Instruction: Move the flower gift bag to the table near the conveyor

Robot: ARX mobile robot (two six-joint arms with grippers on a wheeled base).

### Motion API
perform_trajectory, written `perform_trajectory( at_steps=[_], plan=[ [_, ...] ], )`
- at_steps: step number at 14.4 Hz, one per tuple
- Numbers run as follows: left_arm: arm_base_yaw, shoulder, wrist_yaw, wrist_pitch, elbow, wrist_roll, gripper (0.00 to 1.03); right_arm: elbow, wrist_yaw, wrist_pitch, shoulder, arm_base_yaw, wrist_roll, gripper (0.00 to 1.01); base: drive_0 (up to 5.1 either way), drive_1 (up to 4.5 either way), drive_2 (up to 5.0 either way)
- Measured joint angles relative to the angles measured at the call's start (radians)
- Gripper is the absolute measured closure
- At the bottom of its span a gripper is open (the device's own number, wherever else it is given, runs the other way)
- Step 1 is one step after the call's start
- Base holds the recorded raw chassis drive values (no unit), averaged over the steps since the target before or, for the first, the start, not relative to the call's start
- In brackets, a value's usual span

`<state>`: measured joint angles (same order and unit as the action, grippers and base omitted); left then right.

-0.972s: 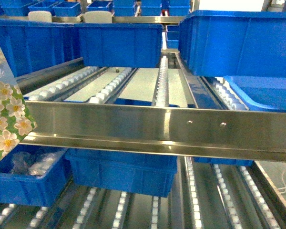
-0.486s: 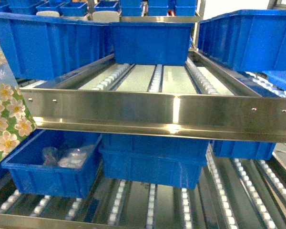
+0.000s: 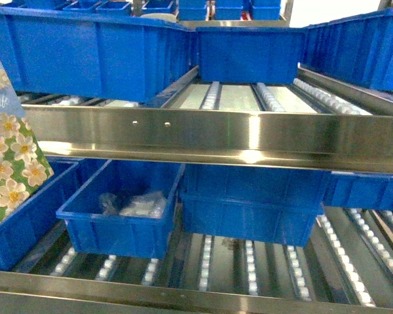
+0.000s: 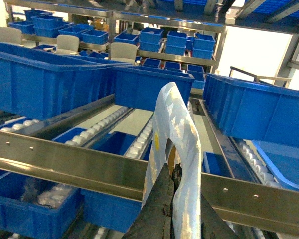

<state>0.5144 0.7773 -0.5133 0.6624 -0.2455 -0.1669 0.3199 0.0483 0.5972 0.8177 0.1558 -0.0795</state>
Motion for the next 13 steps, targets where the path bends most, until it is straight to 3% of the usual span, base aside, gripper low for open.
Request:
perform_trajectory(
  at_steps=[13],
  plan=[
    [0.001,0.0,0.0,0.001,0.0,0.0,1.01,-0.002,0.0,0.002,-0.002,0.0,0.0,0.99,-4.9,2.41,2.5]
  ],
)
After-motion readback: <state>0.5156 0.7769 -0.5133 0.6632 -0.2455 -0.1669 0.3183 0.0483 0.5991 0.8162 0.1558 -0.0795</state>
